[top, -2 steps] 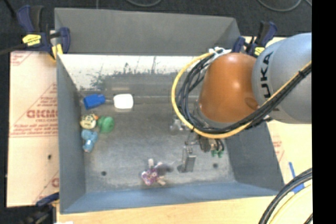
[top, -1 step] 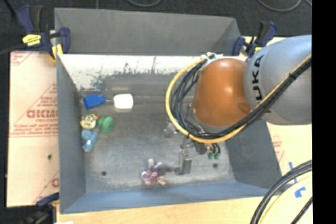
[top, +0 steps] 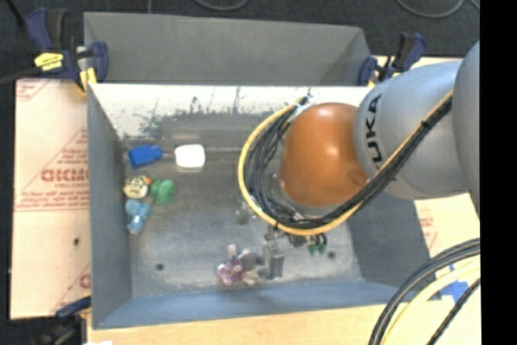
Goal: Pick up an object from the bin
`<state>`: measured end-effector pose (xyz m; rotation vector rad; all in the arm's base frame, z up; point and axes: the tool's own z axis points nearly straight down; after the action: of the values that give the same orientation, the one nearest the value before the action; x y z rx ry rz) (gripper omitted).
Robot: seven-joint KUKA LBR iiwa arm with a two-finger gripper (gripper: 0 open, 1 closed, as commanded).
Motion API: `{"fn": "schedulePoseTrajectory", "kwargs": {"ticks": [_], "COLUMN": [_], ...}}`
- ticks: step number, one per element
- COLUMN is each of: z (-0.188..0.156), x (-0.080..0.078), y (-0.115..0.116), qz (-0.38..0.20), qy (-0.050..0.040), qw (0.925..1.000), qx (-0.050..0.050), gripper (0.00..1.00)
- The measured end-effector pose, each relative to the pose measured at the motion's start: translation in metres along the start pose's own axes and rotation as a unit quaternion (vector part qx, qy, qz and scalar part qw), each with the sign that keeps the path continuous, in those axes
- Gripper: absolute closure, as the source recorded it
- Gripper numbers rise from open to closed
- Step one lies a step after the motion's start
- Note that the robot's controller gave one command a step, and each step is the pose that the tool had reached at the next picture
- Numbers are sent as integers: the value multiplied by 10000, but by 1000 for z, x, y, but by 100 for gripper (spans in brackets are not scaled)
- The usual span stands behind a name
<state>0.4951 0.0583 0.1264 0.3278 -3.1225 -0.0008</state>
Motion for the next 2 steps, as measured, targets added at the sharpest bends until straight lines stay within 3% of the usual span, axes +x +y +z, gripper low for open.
{"fn": "schedulePoseTrajectory", "kwargs": {"ticks": [1, 2], "z": [7, 25], "x": [4, 3], "y": [10, 12], "qz": [987, 193], "qy": [-30, -20], "qw": [9951, 9998], "qx": [-1, 3], "gripper": [0, 0]}}
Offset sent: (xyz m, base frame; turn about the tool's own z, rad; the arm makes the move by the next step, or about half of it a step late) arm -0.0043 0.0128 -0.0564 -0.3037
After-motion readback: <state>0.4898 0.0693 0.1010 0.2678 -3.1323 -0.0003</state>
